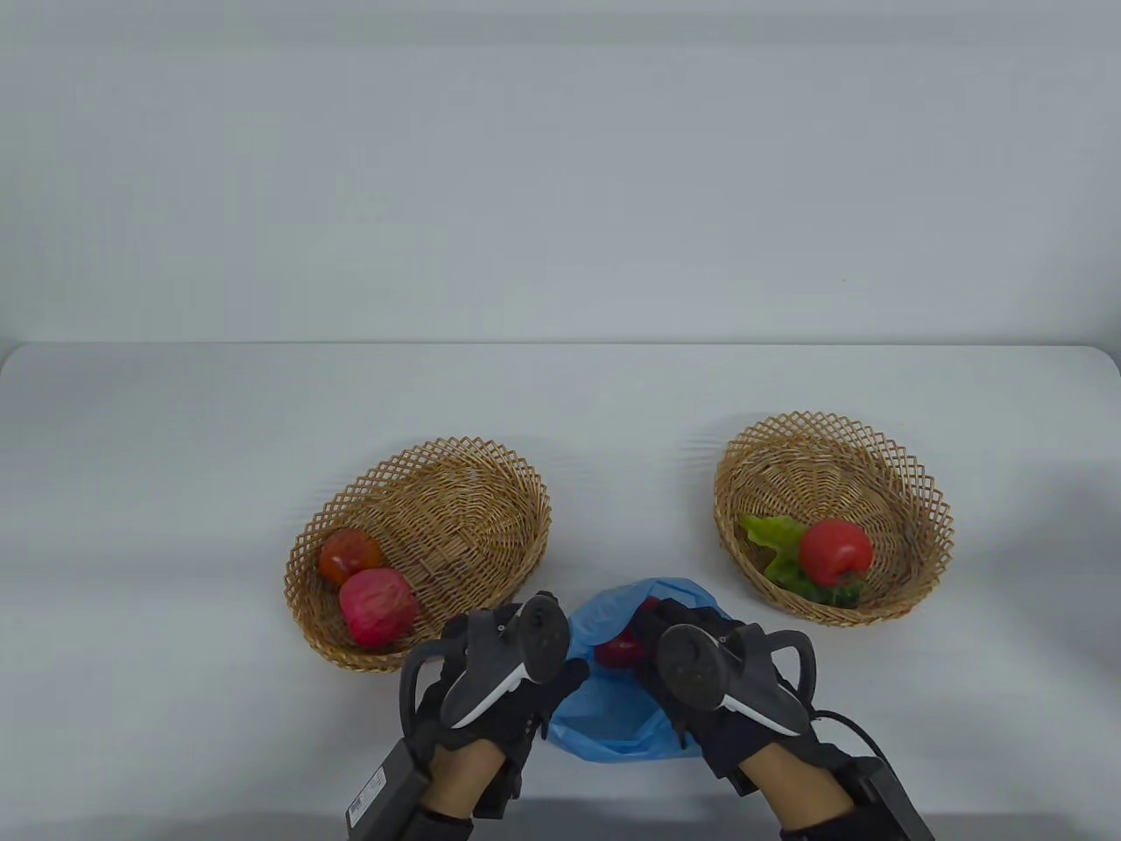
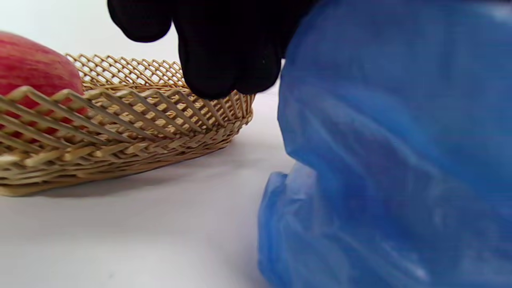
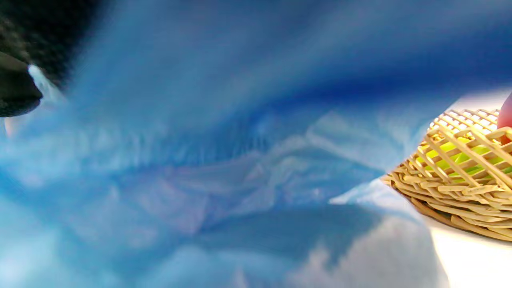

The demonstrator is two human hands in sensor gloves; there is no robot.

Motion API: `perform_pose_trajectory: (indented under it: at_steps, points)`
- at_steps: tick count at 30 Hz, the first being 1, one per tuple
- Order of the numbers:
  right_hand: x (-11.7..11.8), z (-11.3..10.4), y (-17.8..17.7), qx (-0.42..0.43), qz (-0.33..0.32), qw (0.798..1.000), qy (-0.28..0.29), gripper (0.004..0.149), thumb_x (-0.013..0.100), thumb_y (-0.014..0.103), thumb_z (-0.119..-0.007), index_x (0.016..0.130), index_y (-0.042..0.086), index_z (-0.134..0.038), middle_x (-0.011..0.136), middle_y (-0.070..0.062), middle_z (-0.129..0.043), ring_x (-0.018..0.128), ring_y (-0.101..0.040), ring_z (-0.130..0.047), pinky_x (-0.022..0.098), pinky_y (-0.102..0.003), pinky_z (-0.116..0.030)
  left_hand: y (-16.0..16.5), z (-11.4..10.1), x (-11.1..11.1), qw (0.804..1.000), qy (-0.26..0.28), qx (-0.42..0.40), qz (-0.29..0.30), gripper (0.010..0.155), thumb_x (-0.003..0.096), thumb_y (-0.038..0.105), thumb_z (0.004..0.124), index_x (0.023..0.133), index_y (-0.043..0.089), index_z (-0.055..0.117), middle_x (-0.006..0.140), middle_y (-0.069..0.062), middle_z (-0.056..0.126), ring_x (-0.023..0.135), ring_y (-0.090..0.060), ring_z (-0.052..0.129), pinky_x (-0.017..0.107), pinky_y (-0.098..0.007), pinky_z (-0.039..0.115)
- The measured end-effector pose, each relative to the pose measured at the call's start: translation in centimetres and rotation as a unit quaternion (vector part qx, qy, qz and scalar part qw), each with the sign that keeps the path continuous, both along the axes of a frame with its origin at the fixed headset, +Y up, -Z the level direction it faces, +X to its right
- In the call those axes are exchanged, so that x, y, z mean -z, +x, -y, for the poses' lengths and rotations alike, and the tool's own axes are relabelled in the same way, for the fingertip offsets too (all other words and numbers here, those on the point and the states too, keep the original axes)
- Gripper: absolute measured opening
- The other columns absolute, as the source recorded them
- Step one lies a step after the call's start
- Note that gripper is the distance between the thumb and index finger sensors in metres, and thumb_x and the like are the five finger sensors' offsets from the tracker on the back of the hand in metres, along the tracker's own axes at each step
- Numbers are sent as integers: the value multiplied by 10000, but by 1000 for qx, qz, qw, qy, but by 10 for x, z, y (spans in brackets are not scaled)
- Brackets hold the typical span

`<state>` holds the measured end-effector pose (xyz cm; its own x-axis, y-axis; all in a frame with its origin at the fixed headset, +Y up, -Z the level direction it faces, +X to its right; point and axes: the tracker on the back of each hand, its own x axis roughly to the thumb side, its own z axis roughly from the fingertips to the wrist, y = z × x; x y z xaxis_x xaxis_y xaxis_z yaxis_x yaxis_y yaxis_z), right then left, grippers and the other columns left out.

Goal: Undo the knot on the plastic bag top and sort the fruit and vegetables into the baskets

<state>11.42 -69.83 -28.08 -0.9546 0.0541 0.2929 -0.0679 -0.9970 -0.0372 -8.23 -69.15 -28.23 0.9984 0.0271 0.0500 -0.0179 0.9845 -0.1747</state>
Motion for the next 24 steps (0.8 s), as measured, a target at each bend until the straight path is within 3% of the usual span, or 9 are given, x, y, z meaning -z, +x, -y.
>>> perform_pose_trajectory:
  at_steps: [3,5,10,13,16,18,20,22,24]
  points:
    - [6,9,-8,-38,-5,999,-24,748,413,498,-835,1063,272,-541,1148,-88,-611,1058,-346,-634,720,-581,-626,1,2,2,1000,2,13,-10,540,472,590,779,982,423,713,855,146,925,779,-120,960,819,-478,610]
    - [10,16,-13,-53,-5,998,-42,781,414,501,-833,1074,261,-492,1149,-91,-602,1061,-339,-633,728,-587,-609,-1,4,4,1000,-8,2,-15,444,499,535,771,930,424,772,773,152,968,699,-104,994,803,-461,645]
    - [9,20,-15,-92,-2,996,-11,815,397,512,-853,1078,257,-486,1071,-118,-650,905,-318,-747,707,-563,-631,-8,1,6,999,-5,-15,-34,425,507,510,765,920,410,781,732,143,975,654,-94,1001,795,-456,657]
    - [7,20,-17,-81,-2,997,-10,773,385,526,-858,1049,287,-543,1103,-127,-606,959,-344,-694,718,-579,-608,-10,-1,5,999,2,-20,-39,427,507,505,761,921,403,781,729,138,975,648,-96,1002,792,-457,660]
    - [6,19,-18,-76,-12,997,-5,637,369,532,-869,932,341,-641,1172,-83,-504,1085,-361,-540,753,-599,-559,-12,-1,5,999,4,-27,-42,426,507,501,762,920,397,783,725,134,977,643,-102,1003,789,-461,659]
    - [5,20,-18,-67,-18,998,-9,633,362,523,-881,917,338,-636,1145,-44,-594,1085,-312,-617,760,-603,-562,-13,-1,6,999,1,-30,-44,426,507,501,762,919,398,783,724,135,977,644,-102,1003,789,-461,659]
    - [5,22,-19,-62,-20,998,-9,677,361,501,-896,945,337,-597,1078,-34,-726,1012,-276,-755,755,-602,-573,-14,-1,7,998,-2,-33,-45,427,506,501,763,919,397,784,725,134,977,644,-103,1003,789,-462,658]
    - [5,23,-19,-82,-23,996,-16,852,356,519,-898,1054,360,-436,1064,-47,-719,971,-285,-756,755,-609,-552,-14,0,7,998,-6,-32,-44,426,505,502,763,918,397,786,724,134,978,643,-103,1003,790,-462,657]
    - [6,24,-20,-97,-24,994,-39,878,368,512,-901,1065,411,-376,1071,-92,-673,957,-319,-712,750,-626,-521,-14,0,7,998,-10,-34,-44,427,507,501,764,920,396,784,724,132,978,644,-103,1003,790,-463,656]
